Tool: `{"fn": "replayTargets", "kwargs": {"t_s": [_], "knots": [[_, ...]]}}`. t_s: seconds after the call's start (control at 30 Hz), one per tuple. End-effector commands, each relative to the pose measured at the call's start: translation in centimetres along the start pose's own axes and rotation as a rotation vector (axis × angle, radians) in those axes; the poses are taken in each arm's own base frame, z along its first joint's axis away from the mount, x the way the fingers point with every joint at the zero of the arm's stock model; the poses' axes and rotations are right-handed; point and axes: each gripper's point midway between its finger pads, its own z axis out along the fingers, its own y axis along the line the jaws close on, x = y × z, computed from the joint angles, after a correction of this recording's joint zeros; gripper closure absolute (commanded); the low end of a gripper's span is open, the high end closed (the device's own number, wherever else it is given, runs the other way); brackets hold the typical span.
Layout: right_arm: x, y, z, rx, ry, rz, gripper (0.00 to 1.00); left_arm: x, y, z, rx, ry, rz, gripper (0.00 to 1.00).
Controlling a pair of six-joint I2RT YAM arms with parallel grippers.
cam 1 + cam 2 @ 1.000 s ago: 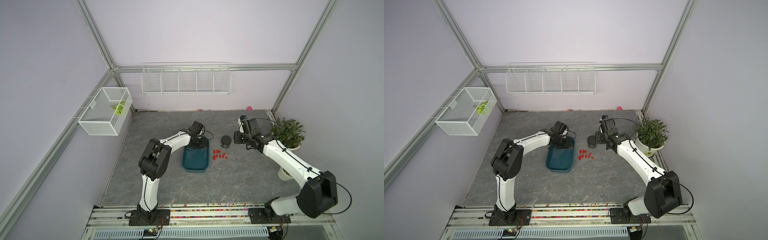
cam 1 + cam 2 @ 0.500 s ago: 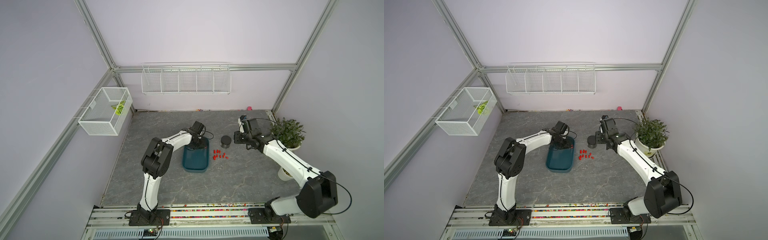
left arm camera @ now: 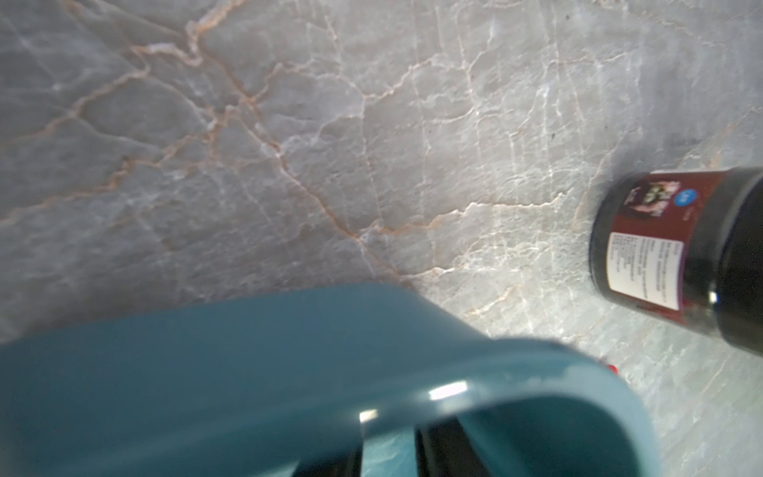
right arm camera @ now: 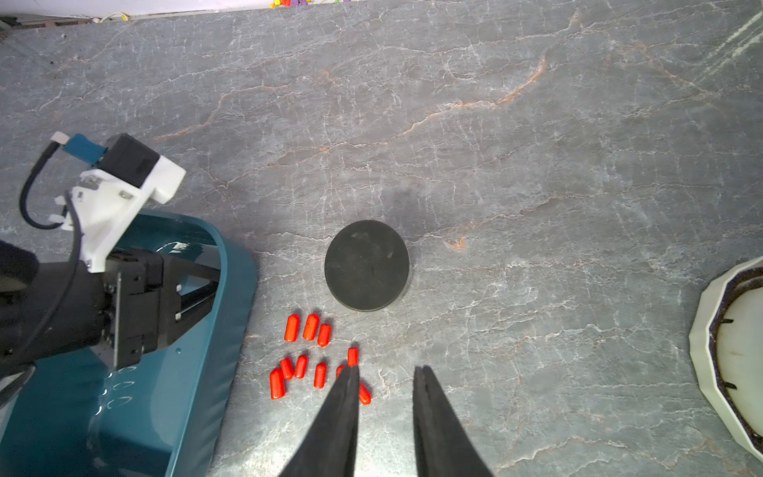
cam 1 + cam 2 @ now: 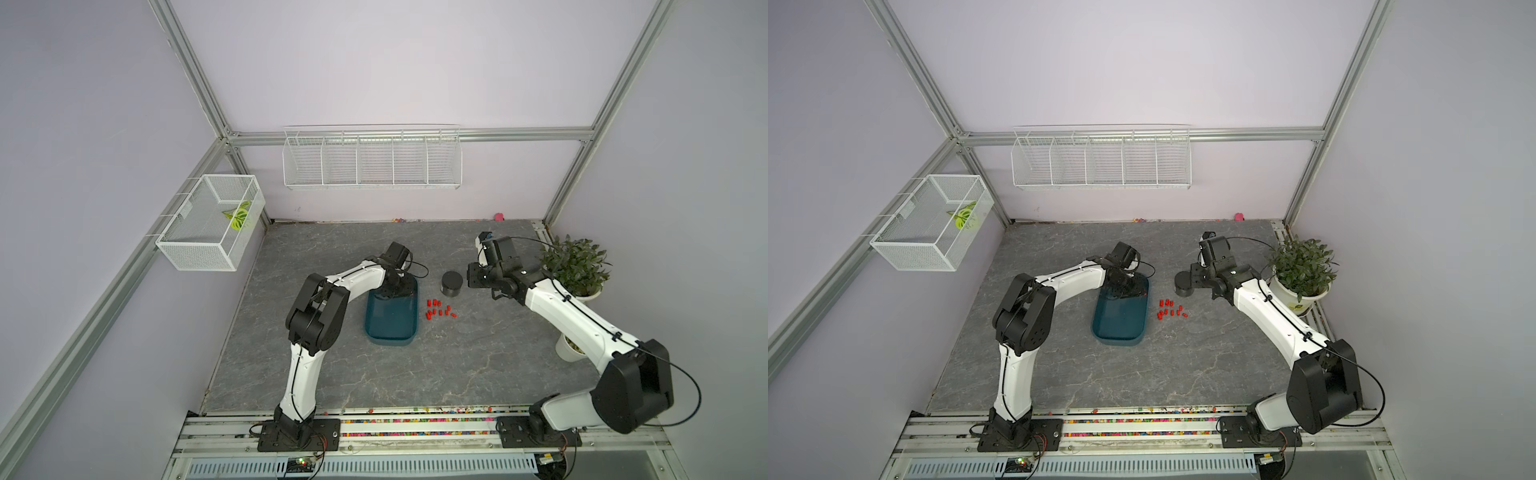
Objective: Take the screw protection sleeves out of the storage box
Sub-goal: Pick up the screw protection sleeve from the storage box.
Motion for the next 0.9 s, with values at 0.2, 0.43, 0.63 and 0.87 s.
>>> {"fn": "replayTargets", "kwargs": {"t_s": [0.2,0.43,0.63,0.87], "knots": [[0.19,-0.28,0.44,-0.001,0.011,0.015,0.72,0.09,-0.61,0.91,0.013,0.015,0.001,0.72],[0.23,-0.21,0.47,-0.005,0.013,0.015,0.73,-0.04,-0.68,0.52,0.019,0.002,-0.001,0.73],[0.28,-0.16,0.55,-0.008,0.017,0.015,0.73,0.01,-0.67,0.87,0.020,0.006,-0.005,0.75],[0.32,-0.10,0.64,-0.010,0.019,0.016,0.73,-0.04,-0.63,1.05,0.022,0.002,-0.014,0.78]]}}
